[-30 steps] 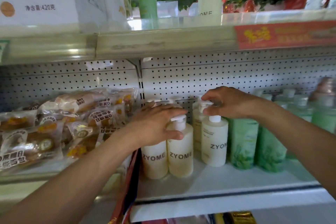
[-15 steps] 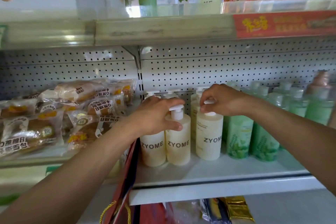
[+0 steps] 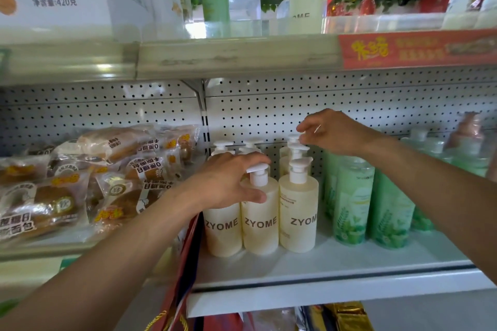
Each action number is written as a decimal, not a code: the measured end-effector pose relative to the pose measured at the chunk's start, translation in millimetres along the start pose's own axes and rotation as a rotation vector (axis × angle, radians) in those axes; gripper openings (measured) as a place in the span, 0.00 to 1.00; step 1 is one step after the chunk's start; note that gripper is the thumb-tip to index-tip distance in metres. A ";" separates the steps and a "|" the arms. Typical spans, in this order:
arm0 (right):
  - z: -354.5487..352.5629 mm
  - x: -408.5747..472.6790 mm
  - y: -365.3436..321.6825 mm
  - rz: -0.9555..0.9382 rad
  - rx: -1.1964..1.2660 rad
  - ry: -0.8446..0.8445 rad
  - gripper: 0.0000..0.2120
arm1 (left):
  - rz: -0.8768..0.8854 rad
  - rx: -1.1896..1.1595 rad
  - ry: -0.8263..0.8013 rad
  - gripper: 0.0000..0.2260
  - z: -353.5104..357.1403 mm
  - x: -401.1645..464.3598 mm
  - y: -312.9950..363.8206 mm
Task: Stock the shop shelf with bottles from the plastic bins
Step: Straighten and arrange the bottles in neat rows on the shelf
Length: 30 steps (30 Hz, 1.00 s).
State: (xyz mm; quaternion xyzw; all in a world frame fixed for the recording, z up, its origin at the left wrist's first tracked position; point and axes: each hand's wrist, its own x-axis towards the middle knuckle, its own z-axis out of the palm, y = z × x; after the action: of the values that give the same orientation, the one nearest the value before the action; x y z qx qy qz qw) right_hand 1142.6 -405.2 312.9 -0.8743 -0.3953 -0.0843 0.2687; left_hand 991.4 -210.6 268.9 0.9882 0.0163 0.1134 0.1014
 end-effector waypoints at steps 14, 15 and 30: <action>31.0 41.3 7.3 0.032 -0.116 -0.158 0.10 | 0.006 0.038 0.031 0.32 -0.8 -2.2 0.8; 30.5 41.1 5.0 0.025 -0.087 -0.178 0.09 | 0.000 0.034 0.032 0.32 -0.5 -2.3 0.5; 13.8 57.0 7.8 0.003 0.081 -0.005 0.10 | 0.024 -0.329 0.046 0.25 -22.7 12.6 -8.8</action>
State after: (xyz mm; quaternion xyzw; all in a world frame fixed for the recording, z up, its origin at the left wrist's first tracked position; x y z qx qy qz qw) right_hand 1185.8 -365.2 318.6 -0.8635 -0.3979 -0.0657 0.3029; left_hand 998.5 -196.8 291.6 0.9556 -0.0122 0.1381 0.2601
